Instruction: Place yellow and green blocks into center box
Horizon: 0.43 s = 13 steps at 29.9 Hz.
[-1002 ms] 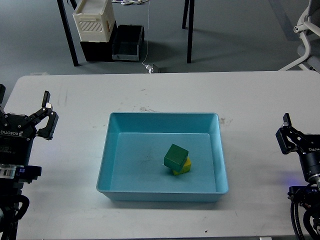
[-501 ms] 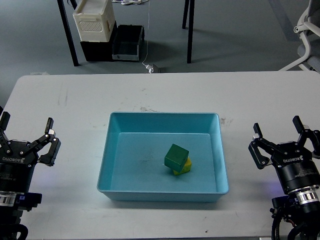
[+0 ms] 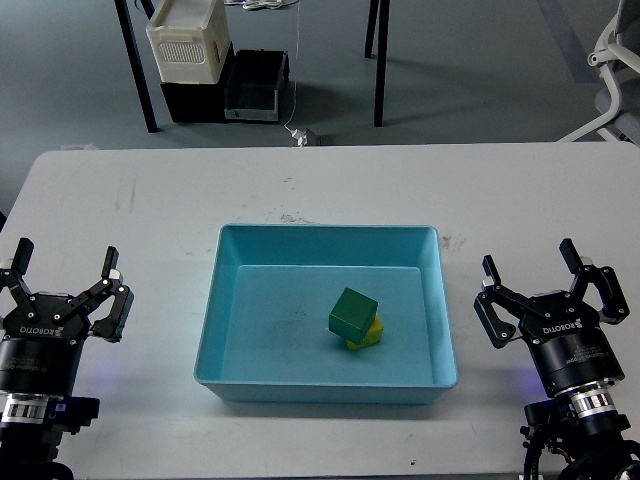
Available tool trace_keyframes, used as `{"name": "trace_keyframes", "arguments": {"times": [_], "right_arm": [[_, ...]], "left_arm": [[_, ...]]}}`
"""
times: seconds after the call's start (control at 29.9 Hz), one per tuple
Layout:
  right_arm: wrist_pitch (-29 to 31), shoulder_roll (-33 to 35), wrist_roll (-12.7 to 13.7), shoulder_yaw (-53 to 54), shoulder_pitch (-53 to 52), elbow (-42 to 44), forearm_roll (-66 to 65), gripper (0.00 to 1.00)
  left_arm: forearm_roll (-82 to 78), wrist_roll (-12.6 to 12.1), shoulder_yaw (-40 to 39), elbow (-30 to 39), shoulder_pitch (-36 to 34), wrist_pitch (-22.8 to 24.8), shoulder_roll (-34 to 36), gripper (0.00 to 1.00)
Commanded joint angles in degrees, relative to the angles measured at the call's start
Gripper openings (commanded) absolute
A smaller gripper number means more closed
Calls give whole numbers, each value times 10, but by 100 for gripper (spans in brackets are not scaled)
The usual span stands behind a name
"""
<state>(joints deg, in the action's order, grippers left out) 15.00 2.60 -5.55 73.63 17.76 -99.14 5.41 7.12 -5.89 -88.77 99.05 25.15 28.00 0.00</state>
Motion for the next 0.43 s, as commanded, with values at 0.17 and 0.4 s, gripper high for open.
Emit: {"name": "trace_keyframes", "arguments": {"times": [0.17,0.4], "right_arm": [[4,-8,-6,0,1,0,0,100],[6,-7,-13,2,1,0,-3,100]], "left_arm": [[0,-1,23,11,-1,0,0,100],[0,-5,25,11,-12,0,0,100]]}}
